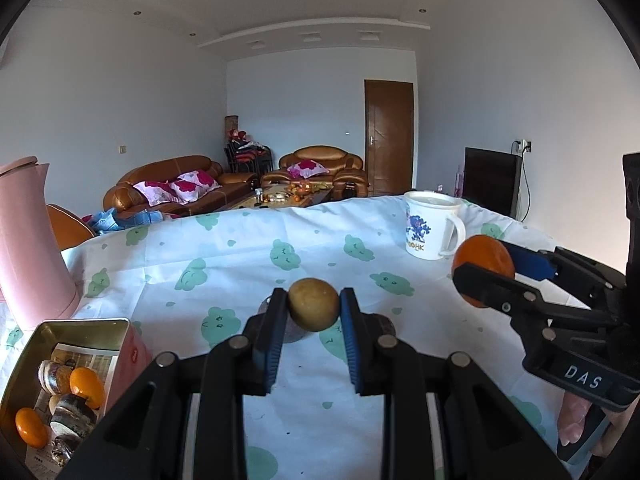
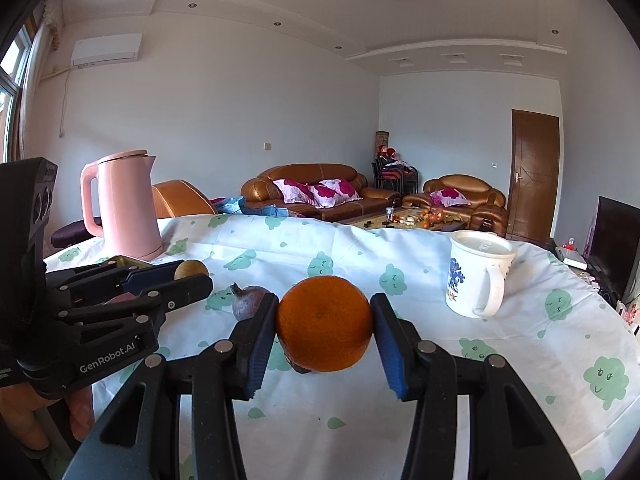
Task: Organize fruits
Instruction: 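Lift the orange with the right tool while the left tool lifts the tan fruit, then carry the orange with the right tool while the left tool carries the tan fruit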
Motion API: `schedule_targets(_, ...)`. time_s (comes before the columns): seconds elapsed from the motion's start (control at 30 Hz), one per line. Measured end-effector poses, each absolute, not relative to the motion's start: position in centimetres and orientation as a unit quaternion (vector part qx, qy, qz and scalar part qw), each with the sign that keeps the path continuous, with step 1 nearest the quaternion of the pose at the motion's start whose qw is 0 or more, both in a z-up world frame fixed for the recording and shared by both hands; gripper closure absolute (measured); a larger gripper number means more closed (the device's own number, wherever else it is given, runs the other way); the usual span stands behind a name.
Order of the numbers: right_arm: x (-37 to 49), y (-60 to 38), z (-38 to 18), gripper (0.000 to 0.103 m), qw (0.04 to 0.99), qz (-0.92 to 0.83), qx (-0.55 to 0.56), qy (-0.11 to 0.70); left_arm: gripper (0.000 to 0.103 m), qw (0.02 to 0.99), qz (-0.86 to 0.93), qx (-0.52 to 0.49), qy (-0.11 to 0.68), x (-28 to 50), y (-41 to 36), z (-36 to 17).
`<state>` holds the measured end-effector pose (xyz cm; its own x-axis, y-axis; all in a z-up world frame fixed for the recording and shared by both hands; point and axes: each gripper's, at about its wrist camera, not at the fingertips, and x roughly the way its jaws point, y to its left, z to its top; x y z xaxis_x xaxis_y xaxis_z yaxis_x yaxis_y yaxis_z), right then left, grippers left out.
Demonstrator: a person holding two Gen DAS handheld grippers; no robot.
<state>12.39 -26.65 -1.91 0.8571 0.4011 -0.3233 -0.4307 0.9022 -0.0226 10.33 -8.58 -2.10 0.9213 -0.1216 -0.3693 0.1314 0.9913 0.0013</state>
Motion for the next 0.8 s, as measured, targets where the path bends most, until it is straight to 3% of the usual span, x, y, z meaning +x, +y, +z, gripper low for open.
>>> schedule_targets(0.8, 11.6, -23.2, -2.1, 0.054, 0.954, 0.239, -0.065, 0.170, 0.075, 0.980, -0.051, 0.005, 0.193, 8.8, -6.3, -2.1)
